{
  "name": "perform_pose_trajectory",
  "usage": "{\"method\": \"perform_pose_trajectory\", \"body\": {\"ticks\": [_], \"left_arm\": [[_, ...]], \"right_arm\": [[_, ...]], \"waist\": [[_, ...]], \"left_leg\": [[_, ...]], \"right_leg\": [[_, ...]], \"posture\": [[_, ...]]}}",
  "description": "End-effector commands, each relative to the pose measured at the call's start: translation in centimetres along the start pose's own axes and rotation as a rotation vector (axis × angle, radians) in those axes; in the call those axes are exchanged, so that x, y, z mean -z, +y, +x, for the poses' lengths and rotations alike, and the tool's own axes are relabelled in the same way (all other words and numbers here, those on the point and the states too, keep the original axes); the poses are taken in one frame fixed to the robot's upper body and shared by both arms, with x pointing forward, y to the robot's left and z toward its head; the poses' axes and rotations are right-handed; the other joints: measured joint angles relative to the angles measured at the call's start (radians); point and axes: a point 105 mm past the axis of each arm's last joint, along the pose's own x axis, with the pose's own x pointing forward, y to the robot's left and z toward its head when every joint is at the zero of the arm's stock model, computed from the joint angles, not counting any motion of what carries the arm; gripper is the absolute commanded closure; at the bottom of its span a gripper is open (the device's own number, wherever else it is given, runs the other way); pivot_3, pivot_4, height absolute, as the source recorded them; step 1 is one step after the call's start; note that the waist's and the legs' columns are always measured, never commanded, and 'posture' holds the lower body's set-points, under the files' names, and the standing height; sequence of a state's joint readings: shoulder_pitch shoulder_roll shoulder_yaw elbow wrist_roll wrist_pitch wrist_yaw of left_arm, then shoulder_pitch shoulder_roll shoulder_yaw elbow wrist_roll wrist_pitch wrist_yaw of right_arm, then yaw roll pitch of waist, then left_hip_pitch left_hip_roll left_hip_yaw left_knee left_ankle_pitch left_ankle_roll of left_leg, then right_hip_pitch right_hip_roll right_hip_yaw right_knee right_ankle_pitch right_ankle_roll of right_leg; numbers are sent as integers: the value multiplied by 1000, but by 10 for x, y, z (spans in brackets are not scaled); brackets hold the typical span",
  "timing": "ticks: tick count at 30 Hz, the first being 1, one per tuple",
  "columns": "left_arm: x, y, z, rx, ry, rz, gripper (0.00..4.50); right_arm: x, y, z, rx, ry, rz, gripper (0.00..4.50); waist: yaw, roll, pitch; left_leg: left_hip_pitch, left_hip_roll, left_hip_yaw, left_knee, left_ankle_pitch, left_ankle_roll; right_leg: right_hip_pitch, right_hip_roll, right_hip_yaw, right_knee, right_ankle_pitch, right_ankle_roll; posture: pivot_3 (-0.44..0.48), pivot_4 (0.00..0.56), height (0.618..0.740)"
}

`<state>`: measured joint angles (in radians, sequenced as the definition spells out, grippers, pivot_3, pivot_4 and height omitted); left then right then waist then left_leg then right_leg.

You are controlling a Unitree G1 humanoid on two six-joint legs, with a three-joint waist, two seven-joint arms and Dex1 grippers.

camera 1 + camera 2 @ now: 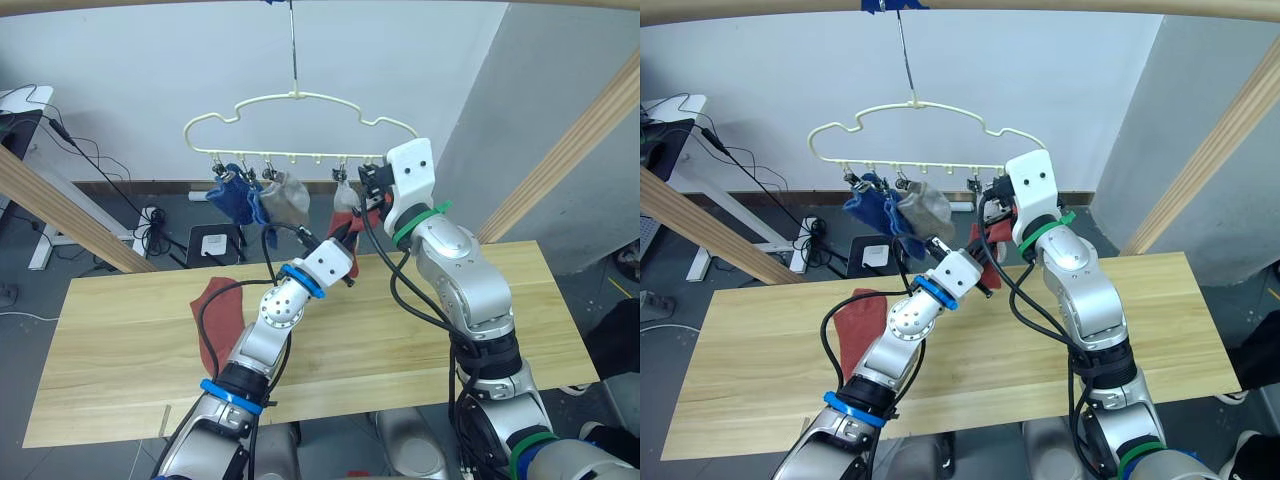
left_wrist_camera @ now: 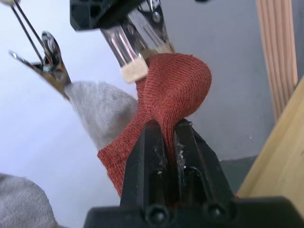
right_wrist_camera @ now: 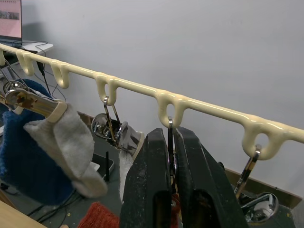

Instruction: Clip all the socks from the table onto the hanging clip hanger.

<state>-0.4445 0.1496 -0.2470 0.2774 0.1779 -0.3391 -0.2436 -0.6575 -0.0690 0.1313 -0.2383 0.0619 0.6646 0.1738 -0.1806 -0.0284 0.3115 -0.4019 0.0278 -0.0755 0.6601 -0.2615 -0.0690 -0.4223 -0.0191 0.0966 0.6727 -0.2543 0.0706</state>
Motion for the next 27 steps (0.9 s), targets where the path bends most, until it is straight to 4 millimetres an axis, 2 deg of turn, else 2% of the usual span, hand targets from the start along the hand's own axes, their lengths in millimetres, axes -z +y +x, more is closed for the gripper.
{"method": "perform_pose_trajectory", "body": {"ticks": [1,10,13,17,19,23,27], "left_arm": [[-14,3,3,-16,-64,9,4467],[-15,3,5,-29,-66,1,4467],[-16,5,6,-36,-70,-11,4500],[-18,5,6,-40,-79,-53,4500],[-19,4,6,-35,-78,-75,4500],[-18,0,4,10,-61,-130,3475],[-17,-5,0,71,-34,-149,2261]], "right_arm": [[-8,-2,-3,7,-31,7,4500],[-7,-1,-4,3,-23,30,4500],[-8,-1,-6,5,-26,49,3683],[-10,2,-12,-20,-24,59,2105],[-12,4,-17,-40,-26,55,2105],[-14,9,-29,-92,-20,30,2060],[-20,16,-42,-155,-29,-20,2060]], "waist": [[0,0,0],[0,0,0],[0,0,0],[0,0,0],[-1,0,0],[-3,0,0],[-8,0,0]], "left_leg": [[0,0,0,0,0,0],[0,0,0,0,0,0],[0,0,0,0,0,0],[0,0,0,0,0,0],[0,0,0,-1,0,0],[-1,0,0,-1,0,0],[-1,0,0,-1,0,0]], "right_leg": [[0,0,0,0,0,0],[0,0,0,0,0,0],[0,0,0,0,0,0],[0,0,0,-1,0,0],[0,0,0,-1,0,0],[0,0,0,-2,0,1],[0,0,0,-3,-2,3]], "posture": [[-247,295,740],[-247,295,740],[-247,296,740],[-248,297,740],[-248,297,740],[-248,300,740],[-251,303,740]]}}
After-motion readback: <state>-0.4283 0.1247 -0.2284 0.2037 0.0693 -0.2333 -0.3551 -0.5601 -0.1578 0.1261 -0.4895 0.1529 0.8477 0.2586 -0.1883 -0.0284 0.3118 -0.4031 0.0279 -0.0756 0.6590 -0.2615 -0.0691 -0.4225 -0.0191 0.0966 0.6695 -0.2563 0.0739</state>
